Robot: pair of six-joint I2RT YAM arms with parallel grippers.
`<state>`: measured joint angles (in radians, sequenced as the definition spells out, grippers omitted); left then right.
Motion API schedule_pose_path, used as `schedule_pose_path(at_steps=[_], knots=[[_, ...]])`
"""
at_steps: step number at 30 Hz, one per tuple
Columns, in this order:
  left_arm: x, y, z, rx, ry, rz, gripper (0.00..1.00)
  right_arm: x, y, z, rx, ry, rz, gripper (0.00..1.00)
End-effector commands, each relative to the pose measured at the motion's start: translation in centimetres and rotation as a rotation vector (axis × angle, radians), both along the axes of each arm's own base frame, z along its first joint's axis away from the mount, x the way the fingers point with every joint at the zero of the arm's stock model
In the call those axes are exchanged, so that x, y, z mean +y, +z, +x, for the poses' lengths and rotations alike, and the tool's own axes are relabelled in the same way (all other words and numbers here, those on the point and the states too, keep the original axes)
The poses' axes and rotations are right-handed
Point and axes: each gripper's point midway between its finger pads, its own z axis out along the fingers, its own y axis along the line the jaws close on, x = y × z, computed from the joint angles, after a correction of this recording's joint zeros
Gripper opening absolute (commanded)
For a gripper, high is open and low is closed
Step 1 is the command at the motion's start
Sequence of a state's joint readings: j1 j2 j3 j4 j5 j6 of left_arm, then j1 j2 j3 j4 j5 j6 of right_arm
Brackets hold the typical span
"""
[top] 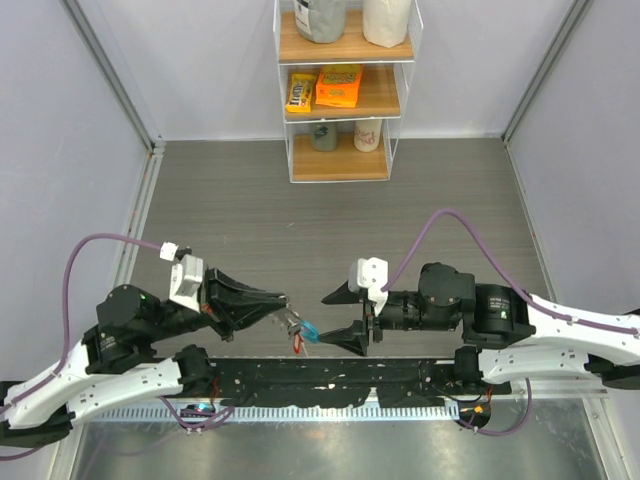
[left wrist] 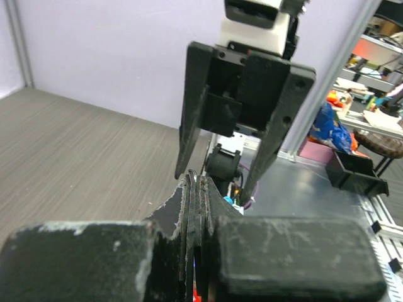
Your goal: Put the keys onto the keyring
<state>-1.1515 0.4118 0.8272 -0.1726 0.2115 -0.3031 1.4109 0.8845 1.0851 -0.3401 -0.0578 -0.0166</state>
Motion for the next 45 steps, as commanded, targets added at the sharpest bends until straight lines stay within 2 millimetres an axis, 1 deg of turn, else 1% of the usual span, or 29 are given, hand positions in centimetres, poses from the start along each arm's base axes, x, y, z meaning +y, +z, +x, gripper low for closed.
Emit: schedule_pose_path(at_steps=[1, 2, 5, 6, 13, 16, 18, 20, 22, 24, 25, 27, 31, 32, 33, 34, 37, 38, 39, 42, 45], knots=[[0.2, 2.0, 1.8, -0.024, 0.096, -0.055, 0.00, -0.1, 1.0, 0.0, -0.009, -0.004, 0.078, 0.70], [0.1, 2.0, 1.9, -0.022, 0.102, -0.053, 0.00, 0.0, 1.1, 0.0, -0.015, -0.001, 0.088, 0.73], [-0.3, 2.2, 2.2, -0.019, 0.109, -0.052, 0.00, 0.3, 0.5, -0.2, -0.021, 0.015, 0.089, 0.76], [-0.4, 2.2, 2.3, -0.018, 0.108, -0.053, 0.00, 0.4, 0.7, -0.2, -0.023, 0.017, 0.099, 0.77], [-0.8, 2.7, 2.6, -0.015, 0.114, -0.071, 0.00, 1.9, -0.1, -0.2, -0.004, 0.023, 0.103, 0.78], [-0.8, 2.8, 2.7, -0.012, 0.120, -0.074, 0.00, 2.7, -0.9, -0.1, 0.001, 0.024, 0.089, 0.78], [-0.7, 2.9, 2.8, -0.012, 0.127, -0.080, 0.00, 3.3, -1.8, 0.2, 0.006, 0.012, 0.067, 0.78], [-0.6, 2.9, 2.8, -0.011, 0.130, -0.082, 0.00, 3.4, -2.2, 0.4, 0.006, -0.001, 0.057, 0.75], [-0.5, 2.8, 2.8, -0.009, 0.131, -0.085, 0.00, 3.4, -2.5, 0.8, 0.004, -0.021, 0.053, 0.69], [-0.4, 2.9, 2.8, -0.010, 0.135, -0.094, 0.00, 3.2, -2.6, 1.4, 0.001, -0.054, 0.051, 0.60], [-0.4, 2.9, 2.8, -0.009, 0.133, -0.094, 0.00, 3.2, -2.6, 1.4, 0.001, -0.054, 0.052, 0.50], [-0.4, 2.9, 2.6, -0.010, 0.124, -0.100, 0.00, 2.7, -2.5, 2.7, -0.010, -0.134, 0.054, 0.44], [-0.4, 3.0, 2.3, -0.011, 0.109, -0.107, 0.00, 2.1, -2.2, 4.1, -0.020, -0.220, 0.061, 0.33], [-0.3, 3.0, 2.3, -0.008, 0.110, -0.108, 0.00, 1.9, -2.1, 4.3, -0.028, -0.229, 0.065, 0.31], [-0.3, 3.0, 2.3, -0.008, 0.107, -0.109, 0.00, 1.9, -1.9, 4.4, -0.032, -0.236, 0.074, 0.27], [-0.3, 3.0, 2.2, -0.009, 0.104, -0.111, 0.00, 1.8, -1.7, 4.6, -0.037, -0.243, 0.083, 0.25], [-0.4, 2.9, 2.1, -0.004, 0.097, -0.108, 0.00, 1.6, -1.4, 4.9, -0.051, -0.261, 0.090, 0.14], [-0.4, 2.9, 2.1, -0.002, 0.094, -0.107, 0.00, 1.6, -1.3, 5.0, -0.057, -0.263, 0.091, 0.07], [-0.3, 3.0, 2.0, -0.003, 0.093, -0.110, 0.00, 1.4, -1.2, 5.1, -0.061, -0.271, 0.093, 0.06], [-0.3, 2.8, 1.9, 0.006, 0.090, -0.106, 0.00, 1.0, -0.6, 5.4, -0.076, -0.284, 0.109, 0.06], [-0.4, 2.0, 2.1, 0.019, 0.098, -0.082, 0.00, 0.4, -0.1, 5.1, -0.088, -0.275, 0.127, 0.06]])
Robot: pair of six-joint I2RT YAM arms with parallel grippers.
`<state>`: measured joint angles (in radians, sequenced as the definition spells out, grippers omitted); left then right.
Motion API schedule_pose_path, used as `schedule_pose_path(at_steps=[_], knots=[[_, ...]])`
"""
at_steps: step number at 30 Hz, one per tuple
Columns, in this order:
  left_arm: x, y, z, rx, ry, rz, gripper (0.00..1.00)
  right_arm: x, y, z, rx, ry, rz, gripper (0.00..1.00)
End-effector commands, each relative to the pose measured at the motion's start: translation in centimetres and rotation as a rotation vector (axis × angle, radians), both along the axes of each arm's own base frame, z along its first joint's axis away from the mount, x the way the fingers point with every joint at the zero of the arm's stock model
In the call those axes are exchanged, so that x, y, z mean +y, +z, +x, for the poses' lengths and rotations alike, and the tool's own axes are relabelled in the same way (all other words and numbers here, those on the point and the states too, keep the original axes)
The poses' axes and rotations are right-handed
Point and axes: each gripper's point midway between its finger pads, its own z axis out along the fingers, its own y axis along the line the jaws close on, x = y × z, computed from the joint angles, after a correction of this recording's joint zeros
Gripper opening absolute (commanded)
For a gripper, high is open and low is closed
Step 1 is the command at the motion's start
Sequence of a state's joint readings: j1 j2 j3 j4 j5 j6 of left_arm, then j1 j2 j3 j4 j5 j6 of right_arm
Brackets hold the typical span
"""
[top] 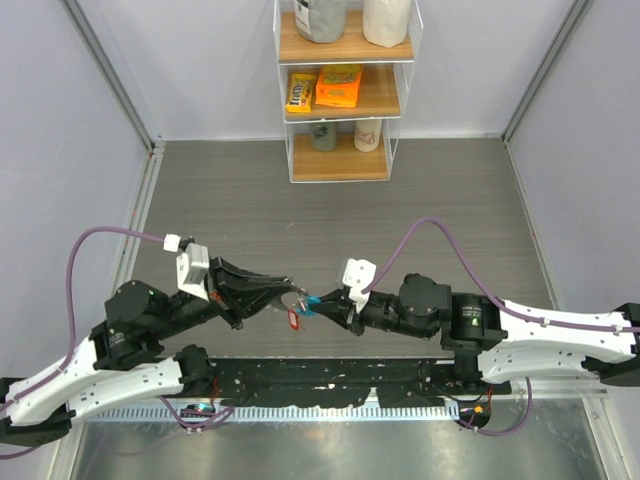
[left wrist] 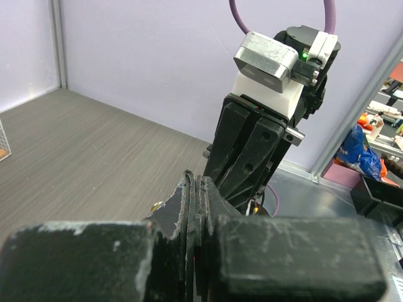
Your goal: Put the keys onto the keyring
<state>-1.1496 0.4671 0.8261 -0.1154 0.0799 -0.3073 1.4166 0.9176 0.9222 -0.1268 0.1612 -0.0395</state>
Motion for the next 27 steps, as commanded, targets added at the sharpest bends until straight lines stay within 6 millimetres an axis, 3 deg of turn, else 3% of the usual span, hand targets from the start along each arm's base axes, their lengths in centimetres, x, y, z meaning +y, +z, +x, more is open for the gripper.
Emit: schedule_pose_path(at_steps=[1, 5, 7, 9, 10, 18, 21, 27], knots=[[0.5, 1.5, -0.6, -0.014, -0.022, -0.060, 0.00, -1.4, 3.6, 1.0, -0.047, -0.059, 0.119, 0.06], [0.8, 0.6, -0.2, -0.005, 0.011, -0.049, 0.34, -2.3, 4.1, 1.3, -0.052, -0.083, 0.128, 0.06], [1.3, 0.6, 0.2, -0.007, 0.039, -0.057, 0.47, -2.7, 3.9, 1.8, -0.052, -0.114, 0.112, 0.06], [1.9, 0.5, 0.5, -0.010, 0.068, -0.060, 0.70, -3.0, 3.8, 2.1, -0.055, -0.138, 0.102, 0.06], [2.1, 0.6, 0.4, -0.015, 0.069, -0.065, 0.75, -3.1, 3.7, 2.2, -0.055, -0.142, 0.095, 0.06], [3.5, -0.5, 1.6, 0.003, 0.158, -0.066, 0.82, -4.9, 2.5, 5.3, -0.061, -0.329, 0.038, 0.06], [3.6, -1.2, 1.6, 0.021, 0.164, -0.062, 0.82, -5.4, 0.5, 7.0, -0.005, -0.407, -0.008, 0.06], [3.8, -2.0, 1.6, 0.045, 0.162, -0.078, 0.86, -5.2, -4.2, 9.8, 0.288, -0.440, 0.052, 0.06]])
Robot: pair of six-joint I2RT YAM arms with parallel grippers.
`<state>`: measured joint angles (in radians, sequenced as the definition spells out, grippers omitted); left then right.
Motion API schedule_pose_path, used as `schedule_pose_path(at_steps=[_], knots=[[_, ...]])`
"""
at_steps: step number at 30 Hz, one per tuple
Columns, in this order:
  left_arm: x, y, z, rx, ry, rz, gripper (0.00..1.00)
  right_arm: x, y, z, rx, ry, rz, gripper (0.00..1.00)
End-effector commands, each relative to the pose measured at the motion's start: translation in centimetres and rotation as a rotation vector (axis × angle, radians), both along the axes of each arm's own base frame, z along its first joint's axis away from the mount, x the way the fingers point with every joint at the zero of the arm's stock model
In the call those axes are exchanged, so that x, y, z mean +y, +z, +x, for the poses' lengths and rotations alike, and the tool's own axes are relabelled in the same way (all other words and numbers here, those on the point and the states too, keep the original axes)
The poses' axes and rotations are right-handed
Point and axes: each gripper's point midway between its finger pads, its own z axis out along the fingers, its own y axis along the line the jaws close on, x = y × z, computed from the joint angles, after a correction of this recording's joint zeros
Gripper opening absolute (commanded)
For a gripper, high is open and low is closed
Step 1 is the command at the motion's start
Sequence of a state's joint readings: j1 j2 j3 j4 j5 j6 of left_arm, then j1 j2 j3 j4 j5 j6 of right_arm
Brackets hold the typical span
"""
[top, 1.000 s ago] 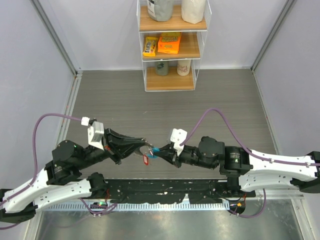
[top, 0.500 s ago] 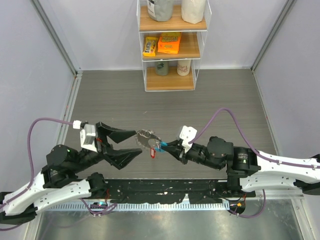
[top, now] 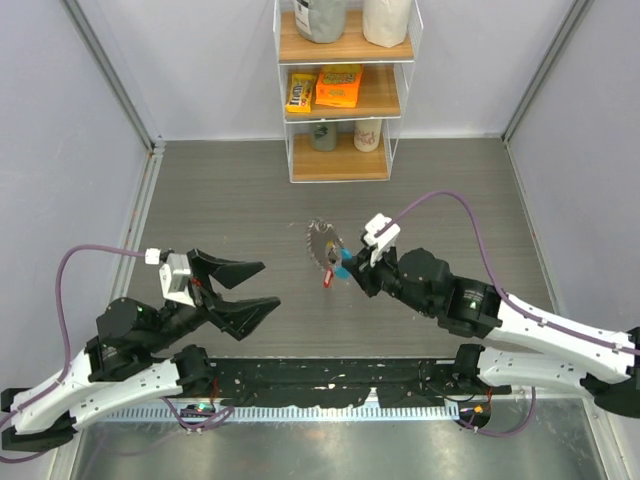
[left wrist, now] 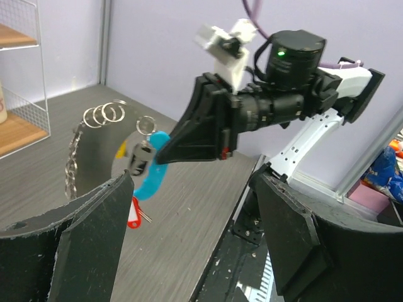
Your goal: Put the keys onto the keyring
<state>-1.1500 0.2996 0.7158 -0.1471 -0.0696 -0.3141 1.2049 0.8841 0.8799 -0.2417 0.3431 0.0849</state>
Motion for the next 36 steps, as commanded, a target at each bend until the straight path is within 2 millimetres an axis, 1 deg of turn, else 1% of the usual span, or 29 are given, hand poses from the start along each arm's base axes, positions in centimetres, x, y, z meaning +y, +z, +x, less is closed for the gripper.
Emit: schedule_pose_path(at_steps=[1, 2, 3, 4, 5, 6, 7, 10, 11, 12, 13, 14, 15, 16, 19, 20, 21, 22, 24, 26, 27, 28, 29, 30, 31, 32, 33, 36], knots=[[0.5, 0.1, 0.2, 0.017, 0.020, -0.039, 0.86, 0.2, -1.2, 1.9, 0.183, -0.041, 0.167, 0.06], [0.4, -0.2, 0.2, 0.022, 0.019, -0.039, 0.87, 0.7, -1.8, 1.6, 0.230, -0.015, 0.203, 0.06], [0.4, -0.2, 0.2, 0.024, 0.018, -0.043, 0.88, 0.2, -2.4, 2.6, 0.250, -0.045, 0.220, 0.06], [0.3, -0.3, 0.2, 0.028, 0.014, -0.042, 0.88, 0.4, -3.2, 2.5, 0.299, -0.034, 0.250, 0.06], [0.2, -0.3, 0.2, 0.030, 0.013, -0.043, 0.90, 0.0, -3.3, 3.4, 0.334, -0.067, 0.295, 0.06], [0.1, -0.6, 0.3, 0.035, 0.013, -0.037, 0.91, -0.2, -4.4, 3.4, 0.372, -0.044, 0.307, 0.06], [0.0, -0.8, 0.2, 0.039, 0.009, -0.029, 0.91, -0.1, -4.0, 3.8, 0.392, -0.049, 0.362, 0.06], [-0.1, -1.2, 0.3, 0.045, 0.013, -0.015, 0.94, -0.8, -5.9, 4.9, 0.468, -0.068, 0.430, 0.06], [-0.1, -1.4, 0.3, 0.047, 0.013, -0.011, 0.95, -0.9, -7.5, 4.9, 0.524, -0.082, 0.436, 0.06], [-0.1, -1.4, 0.4, 0.044, 0.016, -0.009, 1.00, -1.1, -7.6, 5.4, 0.535, -0.077, 0.463, 0.06], [-0.1, -1.6, 0.4, 0.047, 0.019, -0.004, 1.00, -1.0, -8.7, 5.5, 0.582, -0.087, 0.477, 0.06], [-0.1, -1.7, 0.5, 0.049, 0.019, -0.001, 1.00, -1.2, -8.7, 5.9, 0.584, -0.081, 0.501, 0.06], [-0.1, -1.9, 0.5, 0.050, 0.020, 0.000, 1.00, -1.2, -9.9, 6.1, 0.624, -0.098, 0.503, 0.06], [-0.1, -1.9, 0.5, 0.047, 0.022, 0.001, 0.99, -1.4, -10.3, 6.6, 0.630, -0.109, 0.513, 0.06], [0.0, -2.2, 0.6, 0.051, 0.027, 0.003, 1.00, -1.7, -12.0, 7.4, 0.685, -0.145, 0.534, 0.06], [0.0, -2.1, 0.5, 0.050, 0.027, 0.000, 1.00, -2.0, -12.6, 8.0, 0.695, -0.165, 0.542, 0.06], [0.0, -2.2, 0.6, 0.053, 0.026, 0.004, 1.00, -2.1, -13.2, 8.1, 0.724, -0.176, 0.555, 0.06], [0.0, -2.3, 0.6, 0.053, 0.026, 0.004, 1.00, -2.4, -13.7, 8.8, 0.729, -0.193, 0.567, 0.06], [-0.1, -2.5, 0.6, 0.052, 0.024, 0.007, 1.00, -2.6, -14.8, 9.1, 0.777, -0.215, 0.578, 0.06], [-0.2, -2.7, 0.6, 0.051, 0.026, 0.012, 1.00, -2.7, -15.9, 9.3, 0.807, -0.233, 0.571, 0.13], [-0.1, -2.6, 0.6, 0.050, 0.027, 0.009, 1.00, -2.7, -16.2, 9.3, 0.812, -0.238, 0.571, 0.24], [-0.1, -2.6, 0.6, 0.047, 0.029, 0.012, 1.00, -2.8, -16.7, 9.3, 0.822, -0.246, 0.568, 0.29], [-0.1, -2.7, 0.7, 0.046, 0.031, 0.016, 1.00, -3.0, -17.0, 9.4, 0.826, -0.257, 0.567, 0.39], [-0.1, -2.8, 0.8, 0.045, 0.035, 0.019, 0.99, -3.0, -17.4, 9.4, 0.831, -0.263, 0.562, 0.43], [-0.1, -2.8, 0.8, 0.042, 0.037, 0.020, 1.00, -3.1, -17.6, 9.4, 0.832, -0.266, 0.557, 0.50], [-0.1, -2.6, 0.8, 0.040, 0.036, 0.018, 1.00, -3.2, -17.6, 9.5, 0.827, -0.268, 0.550, 0.53], [-0.2, -2.7, 0.8, 0.040, 0.036, 0.023, 1.00, -3.3, -17.8, 9.4, 0.831, -0.274, 0.543, 0.60], [-0.2, -2.6, 0.8, 0.037, 0.037, 0.027, 1.00, -3.6, -17.5, 9.6, 0.800, -0.277, 0.516, 0.72]])
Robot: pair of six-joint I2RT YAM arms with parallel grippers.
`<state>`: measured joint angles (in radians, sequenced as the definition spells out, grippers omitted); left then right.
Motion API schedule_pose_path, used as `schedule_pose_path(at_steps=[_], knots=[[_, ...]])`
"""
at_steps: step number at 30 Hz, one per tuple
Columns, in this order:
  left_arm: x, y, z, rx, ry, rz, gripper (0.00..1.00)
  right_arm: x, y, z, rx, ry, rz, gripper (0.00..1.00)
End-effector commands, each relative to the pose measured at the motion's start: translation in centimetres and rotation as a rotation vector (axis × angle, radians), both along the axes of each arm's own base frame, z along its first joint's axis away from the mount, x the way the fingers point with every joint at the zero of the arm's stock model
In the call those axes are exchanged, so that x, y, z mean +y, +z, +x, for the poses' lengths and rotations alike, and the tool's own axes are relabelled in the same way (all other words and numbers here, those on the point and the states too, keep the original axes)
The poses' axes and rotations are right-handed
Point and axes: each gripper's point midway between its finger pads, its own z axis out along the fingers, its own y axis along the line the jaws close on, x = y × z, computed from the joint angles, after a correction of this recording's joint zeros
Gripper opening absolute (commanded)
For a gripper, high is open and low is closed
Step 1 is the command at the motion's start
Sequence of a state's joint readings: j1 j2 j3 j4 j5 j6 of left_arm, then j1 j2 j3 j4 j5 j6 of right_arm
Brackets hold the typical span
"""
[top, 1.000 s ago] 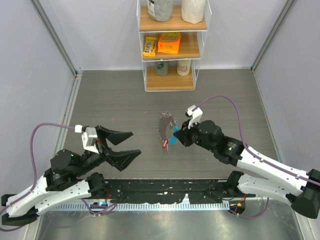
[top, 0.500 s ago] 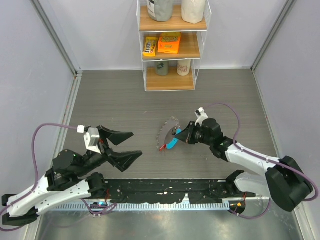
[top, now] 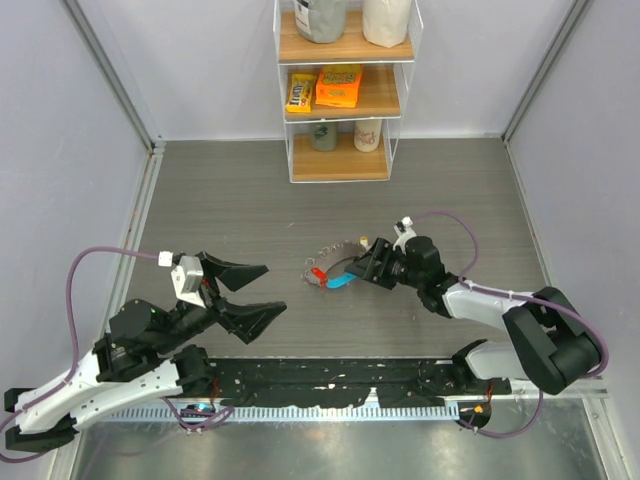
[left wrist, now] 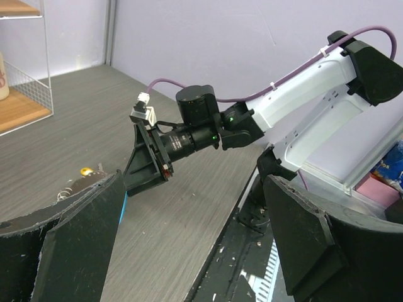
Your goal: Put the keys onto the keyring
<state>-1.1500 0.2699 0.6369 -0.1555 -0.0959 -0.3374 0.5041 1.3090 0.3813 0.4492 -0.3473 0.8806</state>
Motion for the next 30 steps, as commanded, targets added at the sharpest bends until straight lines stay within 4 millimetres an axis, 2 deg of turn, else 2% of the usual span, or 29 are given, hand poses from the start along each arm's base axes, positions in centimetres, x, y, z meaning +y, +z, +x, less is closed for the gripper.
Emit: schedule_pose_path(at_steps=[1, 5, 9, 10, 12, 13, 14, 20, 23, 25, 30], knots=[[0.2, 0.5, 0.3, -0.013, 0.018, -0.008, 0.99, 0.1, 2.5, 1.1, -0.101, 0.005, 0.011, 0.73], [0.4, 0.7, 0.4, -0.017, 0.032, -0.003, 1.00, -0.7, 3.5, 0.9, -0.149, 0.011, -0.053, 0.79], [0.8, 0.7, 0.7, -0.020, 0.054, 0.017, 1.00, -2.1, 5.4, 0.8, -0.235, 0.012, -0.141, 0.81], [0.8, 0.5, 0.9, -0.018, 0.061, 0.027, 0.99, -2.3, 6.2, 1.1, -0.256, 0.008, -0.159, 0.91], [0.8, 0.3, 1.0, -0.019, 0.069, 0.036, 1.00, -3.3, 6.8, 0.9, -0.275, 0.014, -0.233, 0.91], [0.8, 0.2, 1.1, -0.019, 0.075, 0.044, 1.00, -3.5, 7.9, 1.1, -0.325, 0.018, -0.249, 0.95], [0.7, 0.0, 1.3, -0.016, 0.081, 0.051, 1.00, -4.2, 8.0, 0.8, -0.307, 0.011, -0.288, 0.95], [-0.2, -0.6, 1.9, 0.004, 0.091, 0.086, 1.00, -7.1, 12.2, 1.5, -0.423, -0.105, -0.388, 0.95], [-0.5, -1.1, 2.3, 0.022, 0.104, 0.118, 1.00, -8.4, 13.2, 2.0, -0.444, -0.192, -0.424, 0.95], [-0.6, -1.5, 2.6, 0.032, 0.119, 0.141, 1.00, -8.9, 14.9, 2.1, -0.477, -0.237, -0.437, 0.95], [-0.8, -1.7, 2.9, 0.035, 0.128, 0.154, 1.00, -8.3, 19.1, 0.7, -0.597, -0.275, -0.458, 0.95]])
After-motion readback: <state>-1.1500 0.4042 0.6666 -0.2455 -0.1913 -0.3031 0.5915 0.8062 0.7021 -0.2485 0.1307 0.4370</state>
